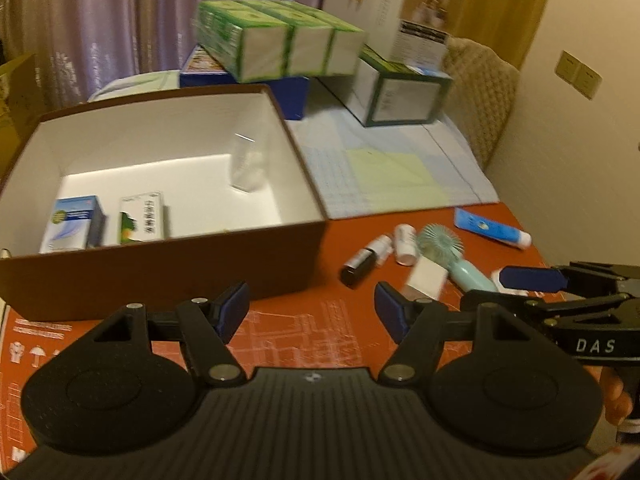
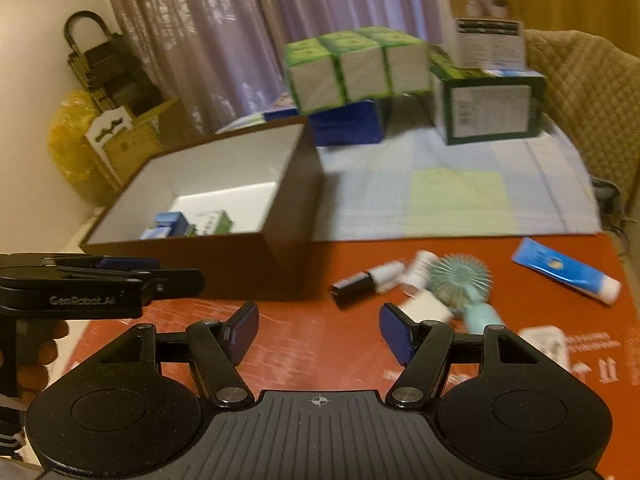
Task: Organize rigid objects
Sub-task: 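Move both open tools back over the remaining items on the mat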
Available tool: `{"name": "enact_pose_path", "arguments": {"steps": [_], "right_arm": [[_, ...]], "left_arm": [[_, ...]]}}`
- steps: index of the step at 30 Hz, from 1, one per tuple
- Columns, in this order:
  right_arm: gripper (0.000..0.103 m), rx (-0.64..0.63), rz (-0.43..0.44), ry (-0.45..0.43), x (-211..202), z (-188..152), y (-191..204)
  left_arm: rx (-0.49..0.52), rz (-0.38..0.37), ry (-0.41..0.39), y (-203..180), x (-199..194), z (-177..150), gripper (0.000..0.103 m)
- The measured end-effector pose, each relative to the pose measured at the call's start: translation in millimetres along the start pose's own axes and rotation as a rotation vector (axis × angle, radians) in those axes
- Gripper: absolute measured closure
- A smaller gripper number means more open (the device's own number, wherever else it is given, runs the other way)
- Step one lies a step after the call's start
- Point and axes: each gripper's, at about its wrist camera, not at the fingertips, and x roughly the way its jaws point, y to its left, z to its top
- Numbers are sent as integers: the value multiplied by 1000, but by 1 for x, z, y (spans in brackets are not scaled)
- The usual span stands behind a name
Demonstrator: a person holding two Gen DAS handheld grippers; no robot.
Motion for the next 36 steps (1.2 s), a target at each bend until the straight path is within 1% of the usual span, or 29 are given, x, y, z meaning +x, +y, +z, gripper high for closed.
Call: {"name": "enact_pose_path", "arguments": {"steps": [13, 22, 27, 30, 36], "right_arm": [[39, 70, -91, 15, -28, -27, -53], [39, 109, -127, 12, -36, -36, -82], [40, 106, -133, 13, -33, -37, -90], [42, 100, -133, 15, -29, -37, -93], [51, 81, -131, 30, -18, -35, -99]], "left_arm": [[91, -63, 47, -55, 24, -12, 38], [153, -86, 73, -82, 44, -14, 38], [189, -91, 74, -93, 55, -14, 38], [208, -98, 75, -98, 62, -13, 38], [244, -108, 86, -107, 82, -9, 38]]}}
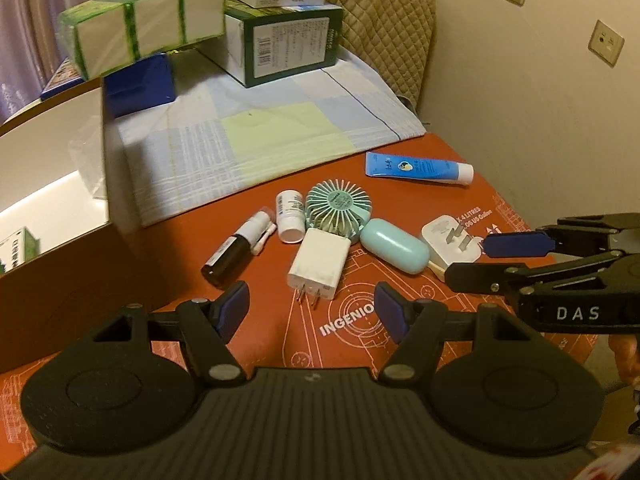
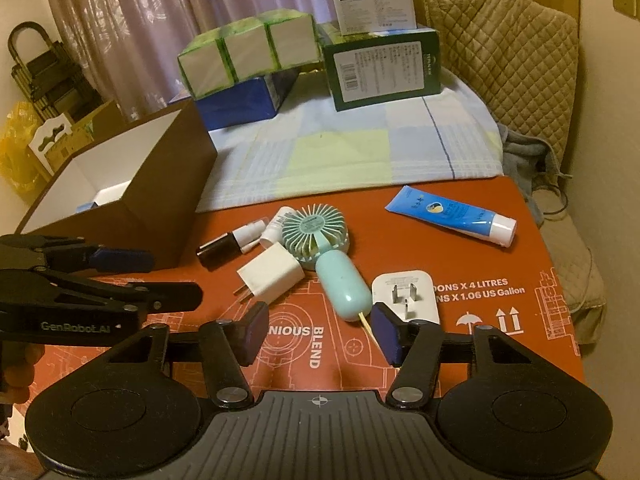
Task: Organize rigid objects
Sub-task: 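Move both open tools back over the remaining items on the mat, then grasp the mint fan handle with the right tool while the left tool grasps the white charger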
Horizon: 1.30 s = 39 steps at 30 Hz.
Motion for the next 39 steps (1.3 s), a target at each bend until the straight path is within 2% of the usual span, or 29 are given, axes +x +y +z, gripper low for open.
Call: {"name": "enact_pose_path", "arguments": {"steps": [13, 23, 29, 34, 39], "right_arm": [[66, -76, -11, 25, 43, 12, -3], [68, -130, -36, 73, 75, 21, -9], [68, -164, -42, 97, 90, 26, -10], [68, -174, -43, 118, 102, 28, -10], [71, -165, -47, 132, 104, 28, -7]], "left_arm": [[88, -12, 51, -2, 54, 12, 39], [131, -5, 100, 2, 86, 15, 44], [151, -16, 118, 6, 99, 19, 50], [171, -48, 114, 7, 102, 19, 68], [178, -54, 109, 7, 100, 16, 68]]}}
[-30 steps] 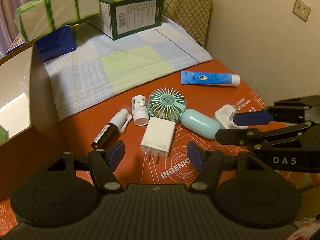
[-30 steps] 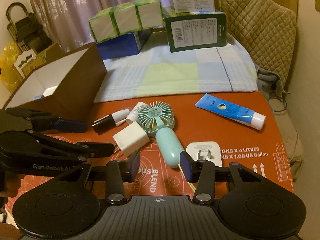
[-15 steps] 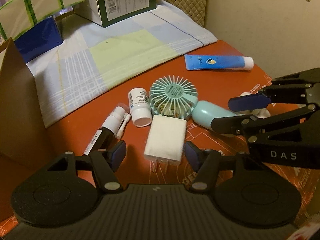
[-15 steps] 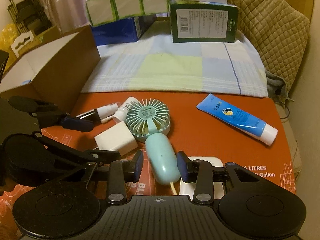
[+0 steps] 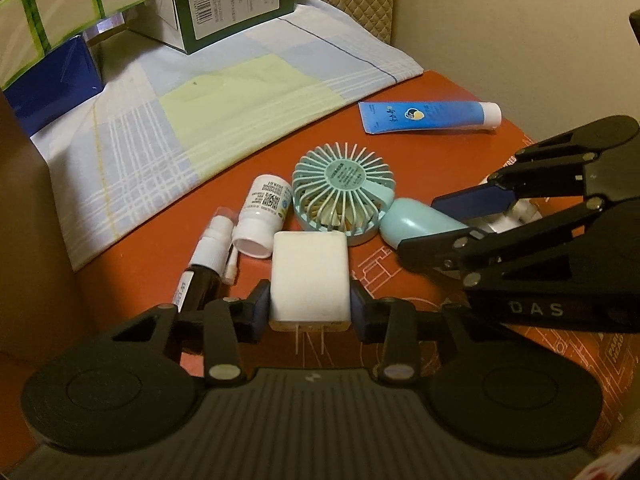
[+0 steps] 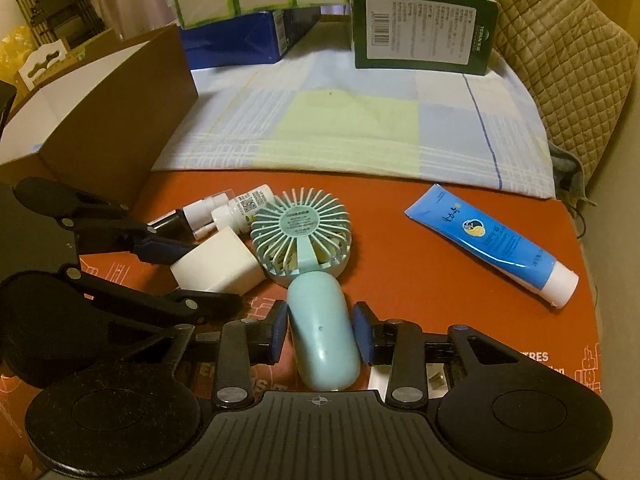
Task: Organize rigid objects
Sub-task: 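Grasp the mint fan handle with the right tool while the left tool grasps the white charger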
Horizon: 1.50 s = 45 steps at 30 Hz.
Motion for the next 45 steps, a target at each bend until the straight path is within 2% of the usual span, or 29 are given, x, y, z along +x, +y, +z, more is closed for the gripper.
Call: {"name": "enact_pose_path", "arguments": {"steps": [11, 26, 33, 36, 45], "right_arm": [[73, -16, 49, 23, -18, -24, 20], [73, -79, 133, 50, -52, -74, 32], [71, -51, 131, 45, -50, -71, 34], [68, -46, 121, 58, -44, -69, 37], [67, -63, 93, 44, -34, -65, 44]], "left_arm": [[-34, -3, 8, -6, -24, -35, 67], [-175, 46, 40, 6, -73, -102, 67], [-242, 51, 39, 11, -72, -97, 64], [-238, 58, 38, 11, -68, -92, 63], [-205, 92, 51, 5, -62, -88, 65]]}}
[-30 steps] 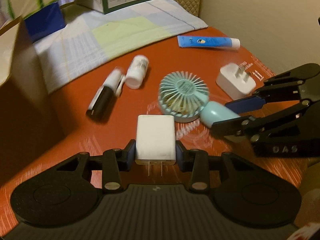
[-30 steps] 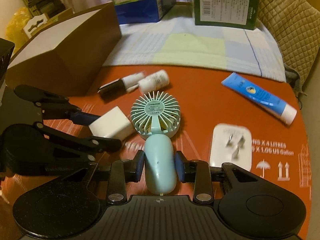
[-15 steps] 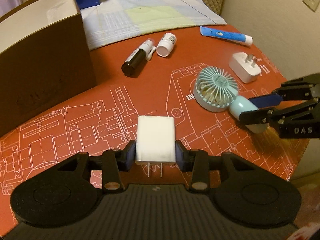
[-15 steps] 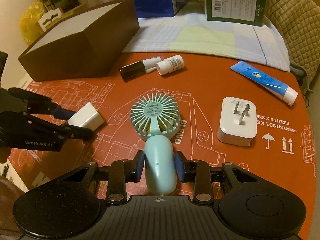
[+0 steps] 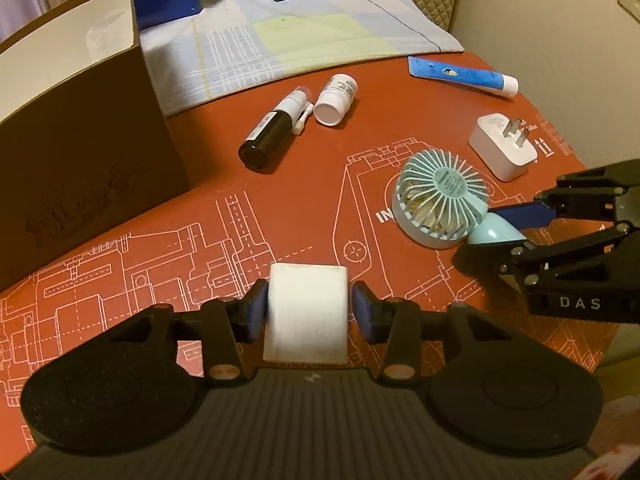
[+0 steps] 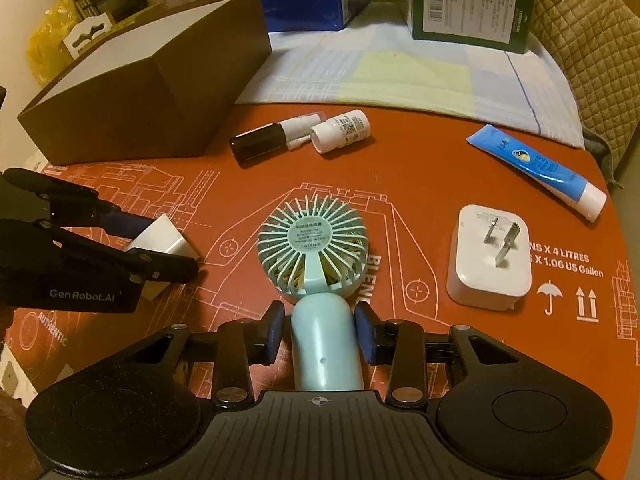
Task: Organize rigid objects
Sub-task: 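Grasp the mint fan handle with the right tool while the left tool grasps the white charger, then lift the fan and charger and carry both toward the open box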
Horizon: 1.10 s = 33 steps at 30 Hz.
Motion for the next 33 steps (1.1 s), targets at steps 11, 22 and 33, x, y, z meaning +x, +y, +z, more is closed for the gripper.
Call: {"name": "enact_pose_path", "arguments": {"steps": [11, 22, 33], "right_arm": [[68, -40, -30, 9, 3, 1, 7], [68, -67, -52, 6, 5, -1, 13], [68, -91, -64, -2, 5, -5, 16]], "left_arm": [[-5, 15, -2, 0, -1, -3, 67], [-10, 17, -4, 0, -3, -6, 67], [-4, 18, -7, 0, -6, -11, 67]]}}
